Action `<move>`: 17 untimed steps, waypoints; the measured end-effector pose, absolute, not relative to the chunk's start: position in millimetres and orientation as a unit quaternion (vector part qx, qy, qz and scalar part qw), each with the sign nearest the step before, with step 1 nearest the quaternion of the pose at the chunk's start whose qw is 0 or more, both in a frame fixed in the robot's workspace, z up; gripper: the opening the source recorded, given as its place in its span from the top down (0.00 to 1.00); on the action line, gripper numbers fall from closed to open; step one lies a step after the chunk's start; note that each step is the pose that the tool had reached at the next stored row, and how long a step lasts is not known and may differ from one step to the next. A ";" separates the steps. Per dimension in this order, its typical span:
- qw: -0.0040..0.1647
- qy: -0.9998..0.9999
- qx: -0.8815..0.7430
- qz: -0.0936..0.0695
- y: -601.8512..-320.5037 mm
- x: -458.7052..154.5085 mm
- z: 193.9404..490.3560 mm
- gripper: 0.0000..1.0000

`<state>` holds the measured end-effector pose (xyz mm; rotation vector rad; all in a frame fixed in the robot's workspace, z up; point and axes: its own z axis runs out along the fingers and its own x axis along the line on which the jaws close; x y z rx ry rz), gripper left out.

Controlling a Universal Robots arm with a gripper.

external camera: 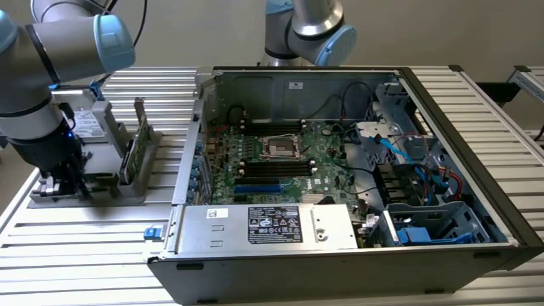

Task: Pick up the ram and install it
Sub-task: 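Pick up the ram and move it above insertion slot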

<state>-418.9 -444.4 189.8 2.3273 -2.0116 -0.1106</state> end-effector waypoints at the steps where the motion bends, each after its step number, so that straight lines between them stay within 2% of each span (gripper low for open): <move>1: 0.032 -0.653 0.756 -0.036 -444.5 -418.9 189.8 0.86; 17: 0.032 -0.653 0.756 -0.036 -444.4 -418.9 192.9 0.86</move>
